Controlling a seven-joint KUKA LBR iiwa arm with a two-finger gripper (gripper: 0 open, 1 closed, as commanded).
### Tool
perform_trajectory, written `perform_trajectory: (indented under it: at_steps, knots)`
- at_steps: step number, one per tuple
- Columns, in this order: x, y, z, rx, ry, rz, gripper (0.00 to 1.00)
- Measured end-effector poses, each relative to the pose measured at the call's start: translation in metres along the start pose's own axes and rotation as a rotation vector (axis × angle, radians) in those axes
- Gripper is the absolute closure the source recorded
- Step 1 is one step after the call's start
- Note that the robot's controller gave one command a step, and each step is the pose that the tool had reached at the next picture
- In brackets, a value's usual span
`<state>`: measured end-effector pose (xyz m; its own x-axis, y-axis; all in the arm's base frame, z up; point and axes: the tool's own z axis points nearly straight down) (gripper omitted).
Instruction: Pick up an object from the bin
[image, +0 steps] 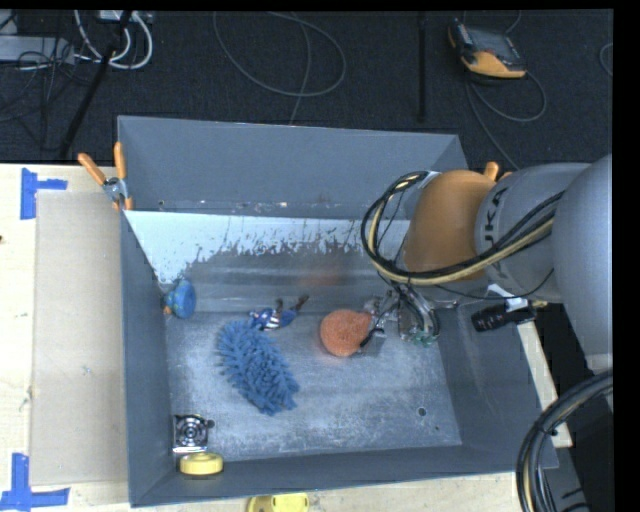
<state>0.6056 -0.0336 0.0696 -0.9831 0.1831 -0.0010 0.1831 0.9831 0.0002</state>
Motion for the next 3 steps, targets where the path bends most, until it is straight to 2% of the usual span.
perform_trajectory:
  at_steps: [1, 2, 3]
  knots:
    - [0.0, 0.0, 0.0, 0.0, 0.0, -0.001, 1.0]
    - [0.024, -0.002, -0.1, 0.0, 0.0, -0.021, 1.0]
    - [0.024, -0.002, -0.1, 0.0, 0.0, -0.021, 1.0]
